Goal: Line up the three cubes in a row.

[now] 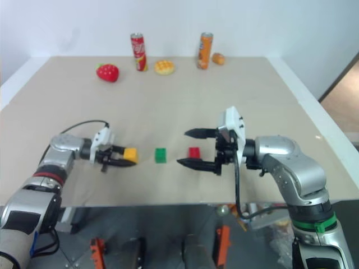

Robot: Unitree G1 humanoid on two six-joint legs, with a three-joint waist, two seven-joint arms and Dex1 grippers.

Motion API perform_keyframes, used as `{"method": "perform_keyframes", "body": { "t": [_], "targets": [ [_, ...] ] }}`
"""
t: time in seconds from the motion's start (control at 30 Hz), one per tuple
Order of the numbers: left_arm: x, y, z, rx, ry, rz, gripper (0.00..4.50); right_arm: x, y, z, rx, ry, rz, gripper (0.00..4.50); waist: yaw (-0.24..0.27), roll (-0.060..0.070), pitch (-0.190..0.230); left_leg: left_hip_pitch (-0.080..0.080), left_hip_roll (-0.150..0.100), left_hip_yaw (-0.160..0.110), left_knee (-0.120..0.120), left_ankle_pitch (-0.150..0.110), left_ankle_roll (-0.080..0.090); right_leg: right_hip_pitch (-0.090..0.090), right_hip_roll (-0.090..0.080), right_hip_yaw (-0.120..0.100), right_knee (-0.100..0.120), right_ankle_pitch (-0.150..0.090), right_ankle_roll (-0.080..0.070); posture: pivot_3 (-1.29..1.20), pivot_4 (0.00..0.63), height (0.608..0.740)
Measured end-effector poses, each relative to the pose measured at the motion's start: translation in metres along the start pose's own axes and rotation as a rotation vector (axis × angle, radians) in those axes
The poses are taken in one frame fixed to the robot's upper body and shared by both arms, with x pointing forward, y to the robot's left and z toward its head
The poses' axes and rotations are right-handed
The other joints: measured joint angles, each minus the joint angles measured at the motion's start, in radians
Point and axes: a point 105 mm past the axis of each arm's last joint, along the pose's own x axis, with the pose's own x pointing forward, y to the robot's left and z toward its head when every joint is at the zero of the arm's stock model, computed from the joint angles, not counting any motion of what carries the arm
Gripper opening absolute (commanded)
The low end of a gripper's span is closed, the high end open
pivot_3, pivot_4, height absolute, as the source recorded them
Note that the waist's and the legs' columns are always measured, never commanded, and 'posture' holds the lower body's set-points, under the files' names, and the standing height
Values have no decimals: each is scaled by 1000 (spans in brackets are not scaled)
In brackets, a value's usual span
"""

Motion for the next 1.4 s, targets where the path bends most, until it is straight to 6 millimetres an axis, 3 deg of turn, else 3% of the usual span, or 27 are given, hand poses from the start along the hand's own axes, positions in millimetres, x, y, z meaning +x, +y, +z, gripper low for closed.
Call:
{"method": "perform_keyframes", "body": {
  "t": [0.27, 0.3, 0.53, 0.77, 1.1, 1.3, 1.4],
  "targets": [
    [-1, 0, 0, 13, 2, 3, 1333, 0, 0, 0, 3, -2, -1, 4500, 0, 0, 0, 0, 0, 0, 0, 0, 0, 0, 0, 0, 0, 0, 0, 0, 150, 740],
    [-1, 0, -1, 14, 3, 4, 2336, 0, 0, 0, 3, -2, -1, 4500, 0, 0, 0, 0, 0, 0, 0, 0, 0, 0, 0, 0, 0, 0, 0, 0, 150, 740],
    [-4, 6, -1, 33, -7, 81, 4435, 0, 0, 1, 2, -2, 0, 4500, 0, 0, 0, 0, 0, 0, 0, 0, 0, 0, 0, 0, 0, 0, 0, 0, 150, 740],
    [-13, 4, -4, 28, -1, 83, 4435, 2, -2, 9, -25, -10, 10, 4500, -1, 0, 0, 0, 0, 0, 0, 0, 0, 0, 0, 0, 0, 0, 0, 0, 150, 740],
    [-45, -8, -12, -11, 28, 103, 4435, 3, -9, 10, -38, -10, 30, 4500, -2, 0, 0, 0, 1, -1, 0, 0, 0, -1, 1, -1, 1, 0, -1, 0, 150, 740],
    [-93, 17, 18, -129, -171, 430, 4435, 8, -12, 5, -45, -14, 19, 4500, -2, 0, 0, 0, 1, -1, 0, 0, 0, 0, 0, -2, 1, 0, 0, 0, 150, 740],
    [-118, 20, 15, -238, -241, 665, 4435, 6, -31, -8, -37, 4, -100, 4500, -3, 0, 0, 1, 1, -1, 0, 0, 0, 0, 0, -2, 1, 0, 0, 0, 150, 740]
  ]
}}
